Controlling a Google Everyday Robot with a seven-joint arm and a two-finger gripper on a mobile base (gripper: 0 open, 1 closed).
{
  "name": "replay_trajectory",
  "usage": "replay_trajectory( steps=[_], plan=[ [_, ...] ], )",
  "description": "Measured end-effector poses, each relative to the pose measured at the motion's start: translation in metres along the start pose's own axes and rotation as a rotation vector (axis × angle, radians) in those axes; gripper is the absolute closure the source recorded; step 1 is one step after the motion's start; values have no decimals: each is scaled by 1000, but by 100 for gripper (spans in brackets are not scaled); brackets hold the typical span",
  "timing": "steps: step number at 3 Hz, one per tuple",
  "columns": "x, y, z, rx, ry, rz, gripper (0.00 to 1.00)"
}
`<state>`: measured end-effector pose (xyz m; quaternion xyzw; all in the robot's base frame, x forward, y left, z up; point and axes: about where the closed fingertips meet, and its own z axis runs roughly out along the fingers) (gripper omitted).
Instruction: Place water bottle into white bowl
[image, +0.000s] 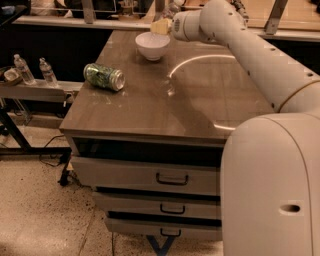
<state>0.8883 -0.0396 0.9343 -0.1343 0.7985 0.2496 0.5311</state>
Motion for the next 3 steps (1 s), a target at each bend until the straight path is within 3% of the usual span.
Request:
replay_trajectory(
  steps=[1, 3],
  plan=[
    [5, -2, -1, 1, 16, 12, 0],
    [2, -1, -19, 4, -2, -2, 0]
  ],
)
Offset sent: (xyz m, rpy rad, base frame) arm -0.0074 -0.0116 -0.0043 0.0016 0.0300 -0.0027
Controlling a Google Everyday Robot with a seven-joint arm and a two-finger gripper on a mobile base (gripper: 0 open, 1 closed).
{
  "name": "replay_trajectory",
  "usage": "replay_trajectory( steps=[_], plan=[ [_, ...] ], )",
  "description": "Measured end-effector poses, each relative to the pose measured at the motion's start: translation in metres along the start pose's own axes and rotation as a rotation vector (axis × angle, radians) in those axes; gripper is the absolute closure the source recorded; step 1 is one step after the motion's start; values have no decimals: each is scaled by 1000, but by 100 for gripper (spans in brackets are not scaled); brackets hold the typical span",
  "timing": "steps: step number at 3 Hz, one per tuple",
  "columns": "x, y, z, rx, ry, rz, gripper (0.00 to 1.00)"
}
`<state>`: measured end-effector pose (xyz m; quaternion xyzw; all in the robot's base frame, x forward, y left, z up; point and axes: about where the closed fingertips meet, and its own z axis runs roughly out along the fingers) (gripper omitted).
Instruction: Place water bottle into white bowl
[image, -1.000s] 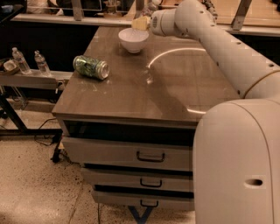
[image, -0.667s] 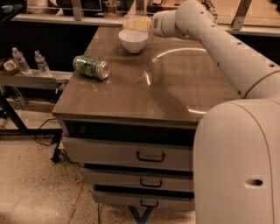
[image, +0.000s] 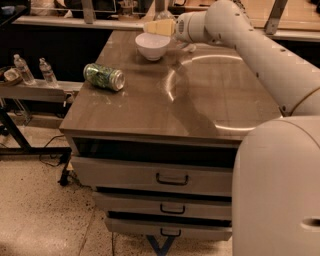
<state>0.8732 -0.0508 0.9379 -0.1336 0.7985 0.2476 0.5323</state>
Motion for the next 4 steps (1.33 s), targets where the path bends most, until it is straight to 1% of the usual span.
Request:
replay_trajectory(
  steps=[2, 3, 4],
  plan=[
    [-6, 22, -3, -38, -16, -39, 0],
    [-7, 24, -9, -40, -14, -56, 0],
    [1, 15, -32, -29, 33, -89, 0]
  ],
)
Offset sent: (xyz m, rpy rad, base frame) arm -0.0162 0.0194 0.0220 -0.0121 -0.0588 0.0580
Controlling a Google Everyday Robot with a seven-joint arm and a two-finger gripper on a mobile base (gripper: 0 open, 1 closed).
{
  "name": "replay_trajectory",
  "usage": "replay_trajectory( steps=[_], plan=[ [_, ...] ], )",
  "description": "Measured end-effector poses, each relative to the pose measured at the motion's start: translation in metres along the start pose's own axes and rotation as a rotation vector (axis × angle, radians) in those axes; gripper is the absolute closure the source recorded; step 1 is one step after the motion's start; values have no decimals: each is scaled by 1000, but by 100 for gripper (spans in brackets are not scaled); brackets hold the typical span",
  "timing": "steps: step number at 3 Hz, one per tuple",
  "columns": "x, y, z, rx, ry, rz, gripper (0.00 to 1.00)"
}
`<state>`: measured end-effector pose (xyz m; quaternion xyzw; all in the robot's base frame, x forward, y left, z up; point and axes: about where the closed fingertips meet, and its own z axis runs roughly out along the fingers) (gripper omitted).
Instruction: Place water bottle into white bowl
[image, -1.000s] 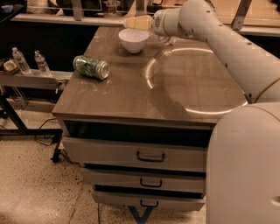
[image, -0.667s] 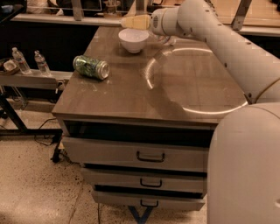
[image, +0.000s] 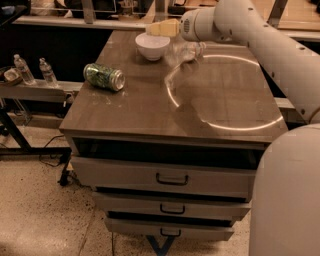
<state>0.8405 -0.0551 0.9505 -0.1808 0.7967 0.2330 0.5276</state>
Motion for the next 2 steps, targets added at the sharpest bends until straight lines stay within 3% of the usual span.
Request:
replay_trajectory(
  steps=[2],
  plan=[
    [24, -12, -27, -2, 94, -33, 0]
  ],
)
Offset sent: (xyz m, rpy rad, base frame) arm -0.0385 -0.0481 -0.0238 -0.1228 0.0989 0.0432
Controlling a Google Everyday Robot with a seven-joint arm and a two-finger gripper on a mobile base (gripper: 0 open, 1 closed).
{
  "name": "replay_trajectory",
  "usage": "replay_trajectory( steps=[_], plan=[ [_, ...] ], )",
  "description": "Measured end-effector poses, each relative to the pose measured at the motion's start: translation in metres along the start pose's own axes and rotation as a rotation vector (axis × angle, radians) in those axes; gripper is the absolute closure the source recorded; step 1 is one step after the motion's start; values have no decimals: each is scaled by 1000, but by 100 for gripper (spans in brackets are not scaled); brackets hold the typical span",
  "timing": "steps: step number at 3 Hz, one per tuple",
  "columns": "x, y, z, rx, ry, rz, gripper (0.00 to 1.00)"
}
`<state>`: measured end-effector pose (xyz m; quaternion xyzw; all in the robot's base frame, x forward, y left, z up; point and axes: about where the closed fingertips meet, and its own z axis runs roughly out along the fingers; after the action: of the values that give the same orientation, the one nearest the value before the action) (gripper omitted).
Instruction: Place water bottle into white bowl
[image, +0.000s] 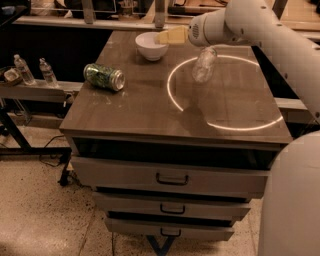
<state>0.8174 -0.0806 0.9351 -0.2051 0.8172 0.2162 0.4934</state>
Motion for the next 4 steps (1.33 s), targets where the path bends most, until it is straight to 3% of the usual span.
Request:
replay_trajectory(
  steps=[1, 3, 4],
  plan=[
    [10, -30, -20, 111, 46, -11, 0],
    [17, -105, -70, 365, 60, -1, 0],
    [53, -147, -105, 486, 99, 54, 0]
  ],
)
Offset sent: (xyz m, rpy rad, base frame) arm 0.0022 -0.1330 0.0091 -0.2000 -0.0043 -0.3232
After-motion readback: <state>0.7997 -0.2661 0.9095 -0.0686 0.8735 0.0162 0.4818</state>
